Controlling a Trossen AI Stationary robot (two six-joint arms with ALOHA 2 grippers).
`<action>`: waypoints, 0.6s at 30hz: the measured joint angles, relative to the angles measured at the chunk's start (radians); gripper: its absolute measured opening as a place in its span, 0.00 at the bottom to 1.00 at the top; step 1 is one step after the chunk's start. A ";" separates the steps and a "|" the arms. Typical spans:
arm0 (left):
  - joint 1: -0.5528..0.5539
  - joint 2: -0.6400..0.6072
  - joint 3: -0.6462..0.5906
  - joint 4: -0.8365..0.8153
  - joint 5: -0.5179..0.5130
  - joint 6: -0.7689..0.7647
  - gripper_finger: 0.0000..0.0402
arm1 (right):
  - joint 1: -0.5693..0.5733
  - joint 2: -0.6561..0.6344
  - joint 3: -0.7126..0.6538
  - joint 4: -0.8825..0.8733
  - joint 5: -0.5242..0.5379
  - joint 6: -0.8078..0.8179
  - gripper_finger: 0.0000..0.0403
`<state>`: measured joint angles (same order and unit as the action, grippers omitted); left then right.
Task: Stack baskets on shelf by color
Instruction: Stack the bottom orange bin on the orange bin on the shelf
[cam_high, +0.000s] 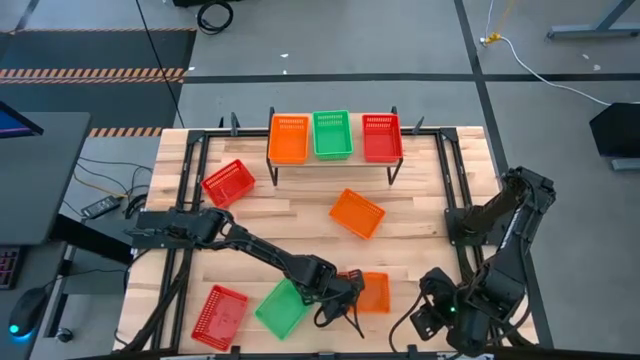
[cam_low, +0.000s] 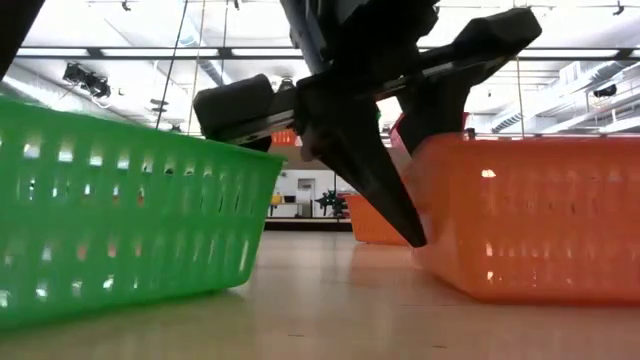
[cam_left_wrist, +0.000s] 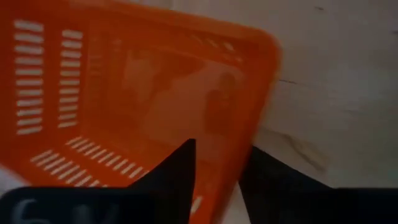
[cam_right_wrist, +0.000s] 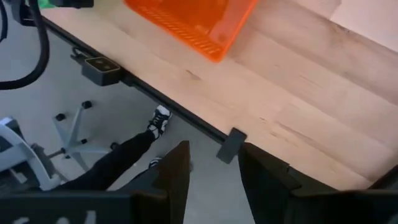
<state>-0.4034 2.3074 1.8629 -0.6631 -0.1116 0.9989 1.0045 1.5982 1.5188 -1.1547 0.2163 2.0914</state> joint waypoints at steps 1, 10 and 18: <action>-0.001 0.000 0.000 0.000 -0.001 -0.025 0.26 | 0.002 0.000 0.000 0.004 0.000 0.000 0.36; -0.021 -0.022 0.027 -0.081 -0.021 -0.169 0.03 | 0.020 0.000 0.000 0.004 0.003 -0.001 0.36; -0.043 -0.057 0.216 -0.220 -0.065 -0.246 0.02 | 0.031 0.000 0.000 0.002 0.026 0.000 0.35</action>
<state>-0.4461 2.2501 2.0793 -0.8833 -0.1771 0.7534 1.0357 1.5986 1.5188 -1.1522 0.2425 2.0911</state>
